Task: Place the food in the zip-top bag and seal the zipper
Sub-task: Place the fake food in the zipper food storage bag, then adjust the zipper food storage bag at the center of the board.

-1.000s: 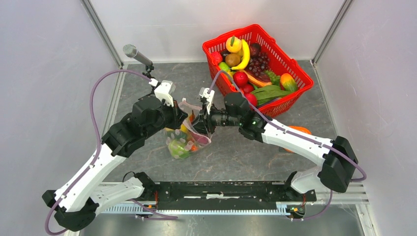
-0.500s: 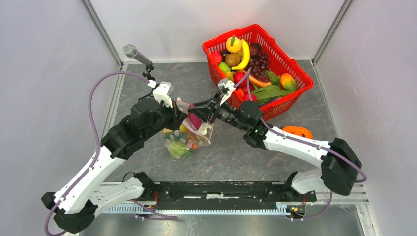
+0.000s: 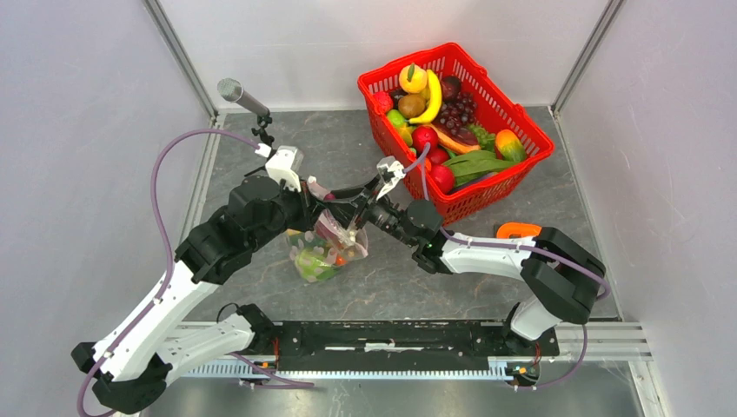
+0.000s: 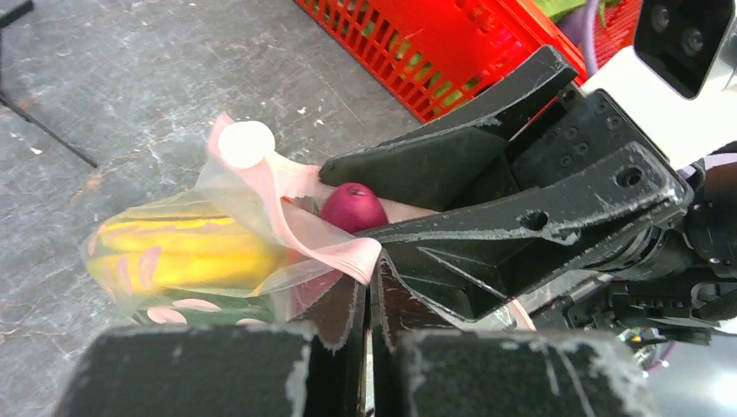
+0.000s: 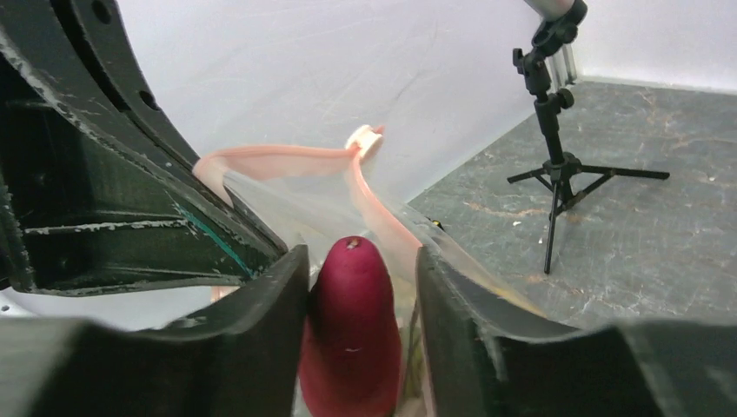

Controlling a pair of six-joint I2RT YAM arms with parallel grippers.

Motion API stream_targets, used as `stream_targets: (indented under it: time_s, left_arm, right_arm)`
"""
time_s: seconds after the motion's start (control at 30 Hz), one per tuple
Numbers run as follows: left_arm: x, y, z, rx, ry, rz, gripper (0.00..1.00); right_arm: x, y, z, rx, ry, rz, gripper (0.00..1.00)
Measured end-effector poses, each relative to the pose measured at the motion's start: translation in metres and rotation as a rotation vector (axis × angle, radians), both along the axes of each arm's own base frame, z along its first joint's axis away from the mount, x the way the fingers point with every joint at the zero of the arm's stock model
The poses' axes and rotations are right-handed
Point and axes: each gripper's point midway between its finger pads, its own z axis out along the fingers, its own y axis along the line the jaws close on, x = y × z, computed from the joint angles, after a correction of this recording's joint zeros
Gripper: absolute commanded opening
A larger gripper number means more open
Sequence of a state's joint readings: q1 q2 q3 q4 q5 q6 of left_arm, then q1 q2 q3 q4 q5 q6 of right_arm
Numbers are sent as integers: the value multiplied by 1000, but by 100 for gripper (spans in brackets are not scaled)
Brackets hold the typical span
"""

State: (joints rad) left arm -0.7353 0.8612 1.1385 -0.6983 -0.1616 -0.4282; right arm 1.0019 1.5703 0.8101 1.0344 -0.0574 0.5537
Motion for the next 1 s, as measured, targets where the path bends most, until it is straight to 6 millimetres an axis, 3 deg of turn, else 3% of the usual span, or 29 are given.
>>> stream_targets:
  time_s: [0.17,0.23,0.47,0.57,0.67,0.83,1.0]
  left_arm:
    - [3,12,0,16,-10,62,2]
    - [5,18,2,22,-23,95,3]
    - [9,34,7,29,-54,172,3]
    - [8,34,8,16,-50,177,3]
    - [7,34,8,12,-50,175,3]
    - [5,33,7,7,-50,166,3]
    - [3,31,7,-2,-46,147,3]
  right_arm:
    - [5,-6,-12,-79,-20,-30,77]
    - [0,-10,-6,-112,-44,-25,79]
    - [-17,-27,72,-142,-197,-10,80]
    - [-19,-40,84,-169,-211,-35,78]
    - [-14,-44,68,-256,-174,-61,77]
    - [5,-46,17,-472,-78,-120,75]
    - [22,-46,-1,-599,-37,-159,69]
